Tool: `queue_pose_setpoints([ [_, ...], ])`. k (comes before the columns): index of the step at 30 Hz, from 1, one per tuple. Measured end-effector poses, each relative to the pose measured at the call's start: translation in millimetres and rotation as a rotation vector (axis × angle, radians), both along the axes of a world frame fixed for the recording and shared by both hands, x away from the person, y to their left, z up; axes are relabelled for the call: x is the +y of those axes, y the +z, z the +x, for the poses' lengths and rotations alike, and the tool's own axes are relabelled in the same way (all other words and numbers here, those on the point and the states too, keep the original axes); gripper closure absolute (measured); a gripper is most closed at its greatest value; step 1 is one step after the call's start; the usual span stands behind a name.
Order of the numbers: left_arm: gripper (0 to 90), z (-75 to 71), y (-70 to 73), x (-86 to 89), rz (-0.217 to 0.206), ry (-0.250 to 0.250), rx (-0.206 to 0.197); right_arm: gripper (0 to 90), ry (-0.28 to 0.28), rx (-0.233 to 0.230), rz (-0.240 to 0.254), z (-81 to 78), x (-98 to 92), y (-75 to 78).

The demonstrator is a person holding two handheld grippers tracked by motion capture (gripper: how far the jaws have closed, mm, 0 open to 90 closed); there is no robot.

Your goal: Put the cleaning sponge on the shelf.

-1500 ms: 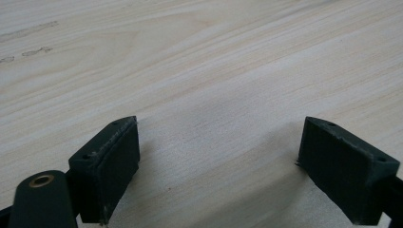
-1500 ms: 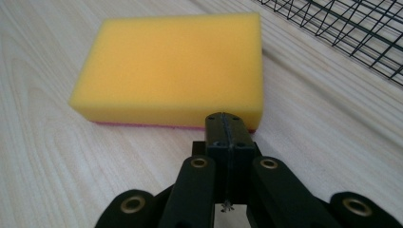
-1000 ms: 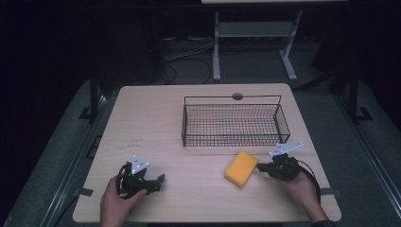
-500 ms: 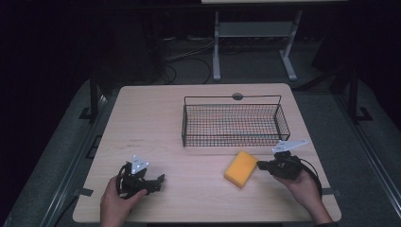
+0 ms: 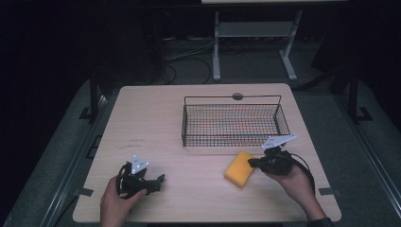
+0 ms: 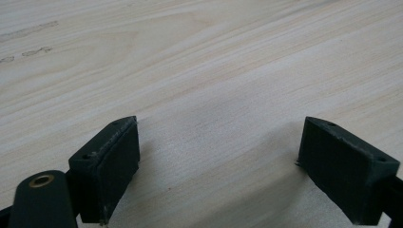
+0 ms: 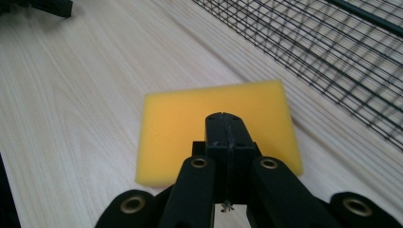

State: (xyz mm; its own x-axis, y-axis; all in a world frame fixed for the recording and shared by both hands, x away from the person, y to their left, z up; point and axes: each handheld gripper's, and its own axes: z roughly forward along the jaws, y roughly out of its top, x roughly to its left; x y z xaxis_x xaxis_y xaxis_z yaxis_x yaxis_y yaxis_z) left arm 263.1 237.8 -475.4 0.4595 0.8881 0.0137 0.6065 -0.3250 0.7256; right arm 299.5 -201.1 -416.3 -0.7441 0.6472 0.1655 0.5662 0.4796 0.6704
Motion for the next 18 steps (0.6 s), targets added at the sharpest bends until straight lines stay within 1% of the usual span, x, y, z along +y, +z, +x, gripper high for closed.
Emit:
queue_pose_setpoints([
  [2, 12.8, 0.0, 0.0, 0.0, 0.0, 0.0, 0.0, 89.9, 0.01, 0.001, -0.004, 1.0, 5.9, 1.4],
  [3, 12.8, 0.0, 0.1, 0.0, 0.001, 0.0, 0.001, 89.9, 0.01, 0.001, -0.004, 1.0, 5.9, 1.4],
  [6, 12.8, -0.1, 0.2, -0.1, -0.001, 0.002, 0.002, 89.8, 0.036, 0.003, -0.017, 3.7, 16.4, 3.2],
  [8, 12.8, 0.0, 0.1, -0.2, -0.002, 0.002, 0.001, 89.8, 0.04, 0.005, -0.022, 4.3, 19.1, 3.6],
  [11, 12.8, 0.0, 0.1, -0.2, -0.002, 0.003, 0.001, 89.8, 0.06, 0.007, -0.02, 6.2, 27.0, 4.2],
  [14, 12.8, -0.1, 0.1, -0.1, -0.002, 0.002, 0.001, 89.8, 0.082, 0.012, -0.03, 8.5, 38.8, 4.6],
  [16, 12.8, -0.1, 0.1, -0.1, -0.001, 0.001, 0.002, 89.8, 0.09, 0.011, -0.033, 9.3, 41.8, 4.4],
  [17, 12.8, 0.0, 0.2, 0.0, 0.001, 0.0, 0.001, 89.9, 0.101, 0.014, -0.036, 10.9, 47.9, 3.8],
  [18, 12.8, 0.0, 0.2, 0.0, 0.001, 0.0, 0.001, 89.9, 0.101, 0.014, -0.036, 10.9, 47.9, 3.8],
])
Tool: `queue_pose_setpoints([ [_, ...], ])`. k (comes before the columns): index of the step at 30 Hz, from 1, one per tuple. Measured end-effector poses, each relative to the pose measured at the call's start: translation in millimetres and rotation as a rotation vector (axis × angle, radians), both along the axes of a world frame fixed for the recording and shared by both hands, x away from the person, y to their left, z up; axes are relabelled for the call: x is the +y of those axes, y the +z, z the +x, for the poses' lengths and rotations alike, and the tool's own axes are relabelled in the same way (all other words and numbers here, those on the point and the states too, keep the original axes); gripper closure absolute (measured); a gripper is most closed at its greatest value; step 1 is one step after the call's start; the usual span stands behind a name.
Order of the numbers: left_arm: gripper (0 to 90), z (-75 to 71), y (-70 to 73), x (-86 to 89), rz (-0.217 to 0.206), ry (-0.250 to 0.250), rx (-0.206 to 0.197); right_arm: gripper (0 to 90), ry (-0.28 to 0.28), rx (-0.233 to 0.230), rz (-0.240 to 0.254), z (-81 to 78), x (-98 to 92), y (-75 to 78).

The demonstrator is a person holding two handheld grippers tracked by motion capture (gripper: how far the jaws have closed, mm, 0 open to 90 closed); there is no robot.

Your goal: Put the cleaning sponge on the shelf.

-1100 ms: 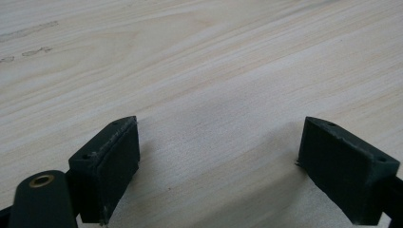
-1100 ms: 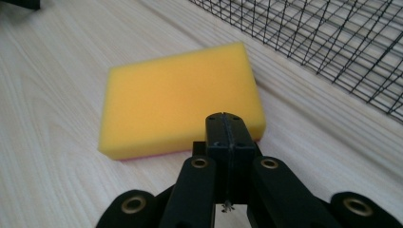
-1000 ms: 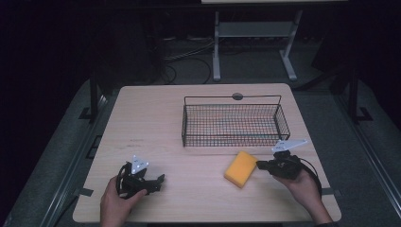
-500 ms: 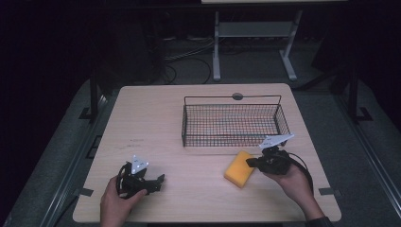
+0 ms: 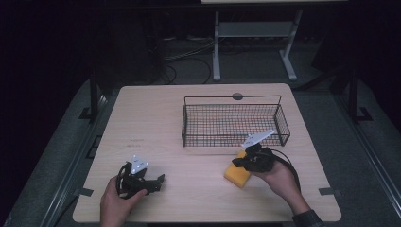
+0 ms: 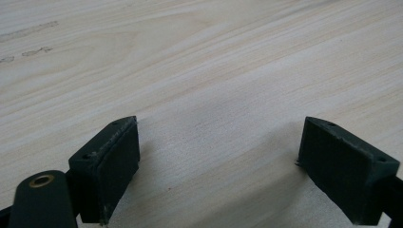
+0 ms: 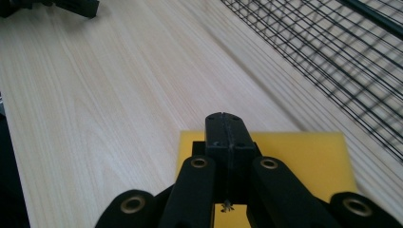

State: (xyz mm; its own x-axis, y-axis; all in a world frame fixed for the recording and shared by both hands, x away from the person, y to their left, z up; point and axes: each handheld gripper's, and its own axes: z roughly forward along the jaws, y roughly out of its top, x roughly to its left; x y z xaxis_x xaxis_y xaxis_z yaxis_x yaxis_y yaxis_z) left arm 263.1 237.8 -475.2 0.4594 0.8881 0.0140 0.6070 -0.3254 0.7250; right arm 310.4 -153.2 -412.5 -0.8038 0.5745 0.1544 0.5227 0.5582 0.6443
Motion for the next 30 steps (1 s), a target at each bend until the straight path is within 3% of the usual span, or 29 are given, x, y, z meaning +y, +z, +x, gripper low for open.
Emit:
queue_pose_setpoints([
  [7, 12.8, 0.0, 0.1, 0.2, 0.002, -0.001, 0.001, 89.8, 0.036, 0.02, -0.023, 7.2, 23.2, -6.6],
  [15, 12.8, -0.1, 0.0, 0.0, 0.0, 0.0, 0.002, 89.8, 0.052, 0.036, -0.048, 14.2, 36.5, -15.7],
  [30, 12.8, -0.1, 0.0, 0.0, 0.0, 0.0, 0.002, 89.8, 0.057, 0.061, -0.078, 14.3, 38.5, -23.6],
])
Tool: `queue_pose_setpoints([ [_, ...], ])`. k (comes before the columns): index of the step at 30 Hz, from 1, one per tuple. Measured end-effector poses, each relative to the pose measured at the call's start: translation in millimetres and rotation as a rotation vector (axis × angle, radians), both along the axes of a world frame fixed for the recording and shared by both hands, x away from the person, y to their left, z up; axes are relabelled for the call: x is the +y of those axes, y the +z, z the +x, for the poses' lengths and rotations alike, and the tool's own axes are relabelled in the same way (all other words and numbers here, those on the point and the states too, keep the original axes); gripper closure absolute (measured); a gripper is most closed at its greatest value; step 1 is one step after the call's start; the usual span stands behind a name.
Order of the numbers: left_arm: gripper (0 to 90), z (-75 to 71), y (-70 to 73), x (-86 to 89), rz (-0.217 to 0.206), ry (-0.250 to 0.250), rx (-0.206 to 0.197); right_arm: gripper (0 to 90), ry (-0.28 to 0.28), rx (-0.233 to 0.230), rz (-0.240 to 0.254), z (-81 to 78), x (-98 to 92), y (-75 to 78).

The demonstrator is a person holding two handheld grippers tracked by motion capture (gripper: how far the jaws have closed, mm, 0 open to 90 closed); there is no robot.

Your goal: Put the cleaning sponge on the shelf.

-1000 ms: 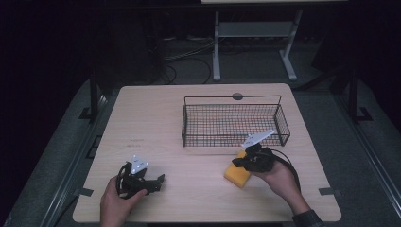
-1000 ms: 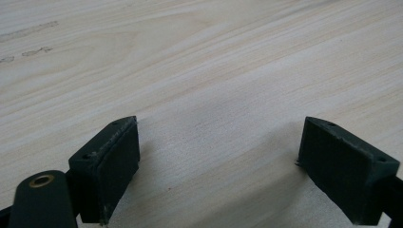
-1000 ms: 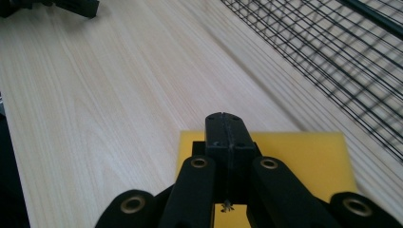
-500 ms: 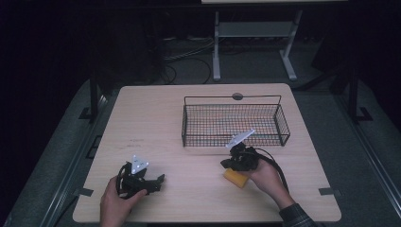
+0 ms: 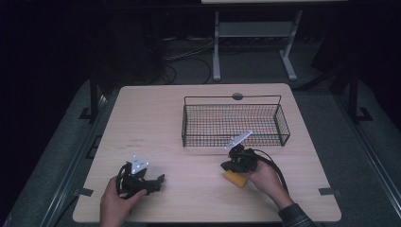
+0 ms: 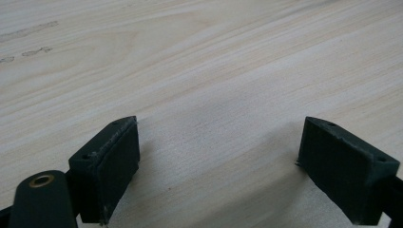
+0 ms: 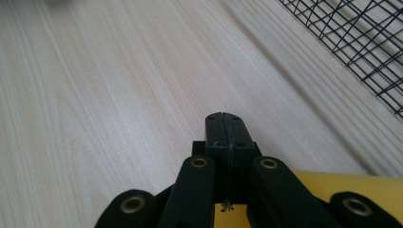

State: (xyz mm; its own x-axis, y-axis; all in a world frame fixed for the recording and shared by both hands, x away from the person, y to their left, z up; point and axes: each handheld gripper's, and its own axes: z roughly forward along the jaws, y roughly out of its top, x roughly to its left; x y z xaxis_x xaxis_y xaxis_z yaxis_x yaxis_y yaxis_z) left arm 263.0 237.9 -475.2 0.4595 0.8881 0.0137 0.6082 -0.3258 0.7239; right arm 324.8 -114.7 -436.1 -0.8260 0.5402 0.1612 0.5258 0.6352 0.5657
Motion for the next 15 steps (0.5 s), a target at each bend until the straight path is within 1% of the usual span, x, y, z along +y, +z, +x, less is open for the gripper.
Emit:
queue_pose_setpoints([
  [8, 12.8, 0.0, 0.0, 0.0, 0.0, 0.0, 0.0, 89.8, 0.002, 0.004, -0.006, -2.5, -2.7, -0.2],
  [15, 12.8, 0.0, 0.0, 0.0, 0.0, 0.0, 0.0, 89.8, -0.002, 0.012, -0.009, -10.1, -10.8, 0.4],
])
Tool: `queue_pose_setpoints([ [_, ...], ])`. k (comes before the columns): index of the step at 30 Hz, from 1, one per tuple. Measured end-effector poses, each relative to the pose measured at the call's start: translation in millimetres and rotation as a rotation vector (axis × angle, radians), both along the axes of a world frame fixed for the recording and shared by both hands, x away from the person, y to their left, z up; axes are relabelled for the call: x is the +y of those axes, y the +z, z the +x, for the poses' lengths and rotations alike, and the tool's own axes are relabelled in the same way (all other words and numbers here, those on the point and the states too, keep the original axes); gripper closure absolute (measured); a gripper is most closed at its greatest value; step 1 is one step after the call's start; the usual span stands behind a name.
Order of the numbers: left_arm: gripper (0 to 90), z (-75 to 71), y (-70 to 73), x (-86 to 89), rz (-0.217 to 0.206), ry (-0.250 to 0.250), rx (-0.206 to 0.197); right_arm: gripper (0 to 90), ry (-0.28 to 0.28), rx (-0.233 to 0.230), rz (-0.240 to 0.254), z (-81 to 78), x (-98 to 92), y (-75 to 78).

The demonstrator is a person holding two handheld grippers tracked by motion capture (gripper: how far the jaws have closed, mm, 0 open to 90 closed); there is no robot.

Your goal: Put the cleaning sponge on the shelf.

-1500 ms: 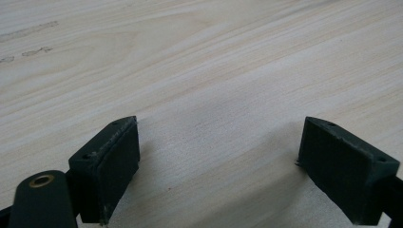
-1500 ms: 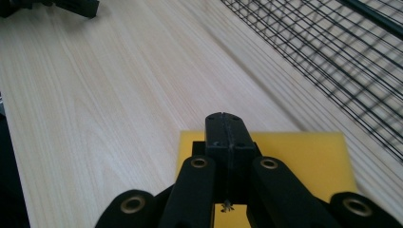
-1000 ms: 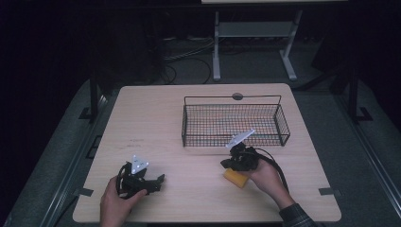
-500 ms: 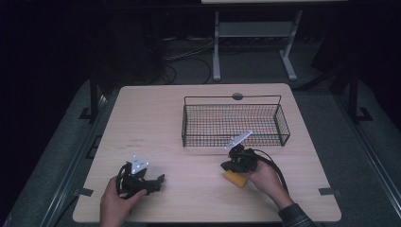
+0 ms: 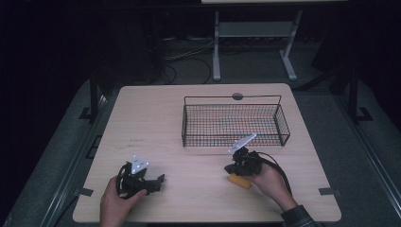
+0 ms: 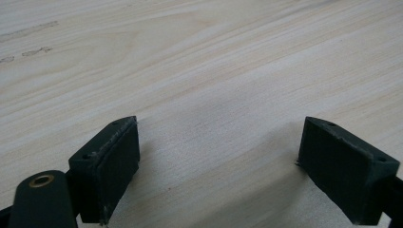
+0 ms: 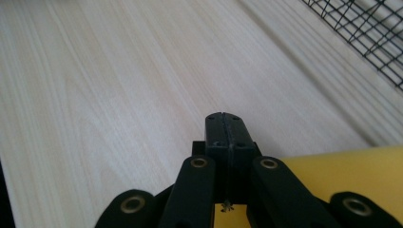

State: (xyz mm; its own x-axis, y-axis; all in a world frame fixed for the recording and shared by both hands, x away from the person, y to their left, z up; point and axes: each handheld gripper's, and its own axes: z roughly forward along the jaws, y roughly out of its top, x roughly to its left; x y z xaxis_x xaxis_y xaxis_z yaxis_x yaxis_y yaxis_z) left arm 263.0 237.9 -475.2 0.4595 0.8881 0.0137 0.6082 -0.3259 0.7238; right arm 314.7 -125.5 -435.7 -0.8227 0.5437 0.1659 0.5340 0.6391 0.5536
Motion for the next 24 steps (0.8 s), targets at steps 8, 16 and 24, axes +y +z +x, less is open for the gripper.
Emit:
queue_pose_setpoints([
  [8, 12.8, 0.0, 0.0, 0.0, 0.0, 0.0, 0.0, 89.8, -0.027, 0.014, 0.003, -9.2, -15.4, -0.1],
  [16, 12.8, -0.1, -0.1, 0.0, -0.001, 0.001, -0.001, 89.8, -0.048, 0.018, 0.008, -16.5, -30.0, -1.3],
  [24, 12.8, -0.1, -0.2, 0.0, -0.001, 0.001, -0.002, 89.8, -0.075, 0.023, 0.007, -21.4, -43.0, -2.0],
])
